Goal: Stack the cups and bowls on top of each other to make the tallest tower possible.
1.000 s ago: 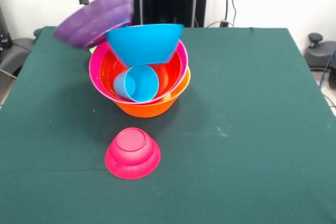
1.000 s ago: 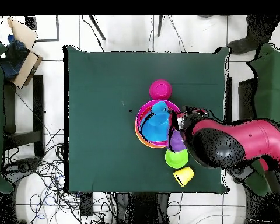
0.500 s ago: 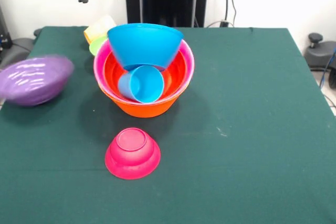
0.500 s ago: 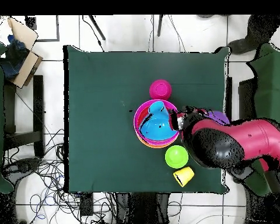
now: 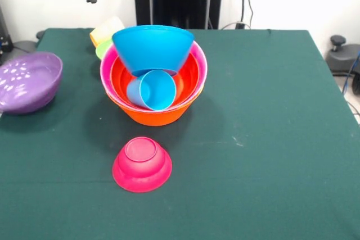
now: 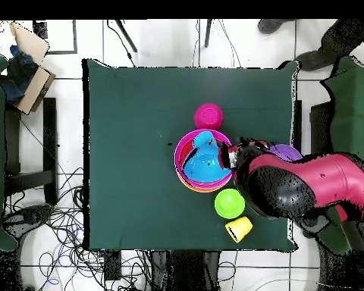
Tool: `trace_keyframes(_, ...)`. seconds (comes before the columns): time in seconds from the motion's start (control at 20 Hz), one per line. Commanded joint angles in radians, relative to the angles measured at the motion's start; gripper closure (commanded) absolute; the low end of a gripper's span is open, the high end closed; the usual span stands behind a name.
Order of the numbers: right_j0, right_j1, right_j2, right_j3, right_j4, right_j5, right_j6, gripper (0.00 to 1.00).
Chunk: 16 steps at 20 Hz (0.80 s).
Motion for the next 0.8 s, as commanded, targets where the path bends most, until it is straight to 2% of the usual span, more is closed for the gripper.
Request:
trace_keyframes(0.05,0.056,0.003,-0.015,0.011,-0.016,0.056,-0.185,0.00)
trace_keyframes(0.4,0.072,0.003,-0.023,0.008,-0.021,0.045,-0.165,0.00)
trace_keyframes(0.8,0.159,0.030,-0.082,-0.010,-0.065,-0.018,-0.074,0.00)
